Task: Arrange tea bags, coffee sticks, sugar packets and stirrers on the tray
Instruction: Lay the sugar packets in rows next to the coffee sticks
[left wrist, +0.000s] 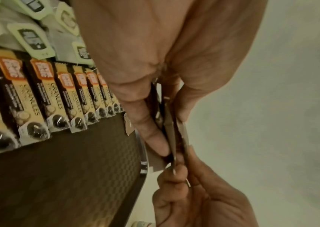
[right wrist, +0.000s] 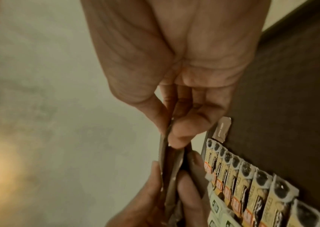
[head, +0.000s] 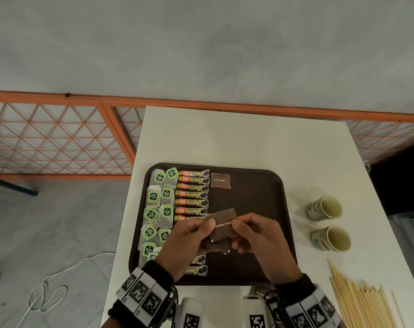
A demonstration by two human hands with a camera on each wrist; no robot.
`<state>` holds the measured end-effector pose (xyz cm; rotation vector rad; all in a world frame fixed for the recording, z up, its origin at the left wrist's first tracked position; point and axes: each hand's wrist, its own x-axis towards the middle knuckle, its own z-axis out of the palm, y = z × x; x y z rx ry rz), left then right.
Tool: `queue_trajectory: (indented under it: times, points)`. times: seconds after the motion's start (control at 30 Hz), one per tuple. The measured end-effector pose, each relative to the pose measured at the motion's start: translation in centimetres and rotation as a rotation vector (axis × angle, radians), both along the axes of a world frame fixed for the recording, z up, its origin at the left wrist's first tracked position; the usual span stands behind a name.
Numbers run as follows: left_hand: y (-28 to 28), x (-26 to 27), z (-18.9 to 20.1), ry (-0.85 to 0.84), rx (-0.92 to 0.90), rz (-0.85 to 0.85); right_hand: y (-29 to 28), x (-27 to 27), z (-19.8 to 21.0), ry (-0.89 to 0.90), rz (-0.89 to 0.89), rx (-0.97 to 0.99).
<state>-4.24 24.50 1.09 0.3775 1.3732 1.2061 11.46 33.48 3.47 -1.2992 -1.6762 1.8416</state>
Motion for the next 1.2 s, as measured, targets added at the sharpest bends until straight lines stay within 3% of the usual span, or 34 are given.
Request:
queue_trajectory:
  times: [0.27, 0.4, 0.5, 0.63, 0.73, 0.83, 0.93, 1.2]
  points:
    - [0.3, -0.7, -1.2, -0.029, -0.019, 0.042, 1.3, 0.2, -0.7, 0.128, -0.054, -0.381]
    - [-0.1, -1.1, -2.1, 0.099, -0.054, 0.121, 5.3, -0.8, -3.0, -0.132, -0.188, -0.138]
    - [-1.2, -1.7, -2.3, 0.068, -0.091, 0.144, 10.0, -1.6, -6.0, -0.299, -0.290, -0.011]
    - [-2.2, -2.1, -2.5, 0.063, -0.114, 0.135, 13.6, -2.3, -9.2, -0.494, -0.253, 0.027]
    - [-2.5, -2.3, -2.6, 0.055, -0.150, 0.136, 13.8, -2.1, -9.3, -0.810, -0.156, 0.344]
    - [-2.6, -2.3, -2.5, 0.045, -0.166, 0.134, 13.0, -2.4, -9.3, -0.771, 0.061, 0.579]
    - [-2.7, -2.3, -2.6, 0.046, -0.172, 0.148, 13.0, -3.1, -10.1, -0.765, 0.299, 0.658]
    - [-3.0, -3.0, -2.6, 0.050, -0.161, 0.182, 14.0, -4.2, -10.6, -0.736, 0.323, 0.720]
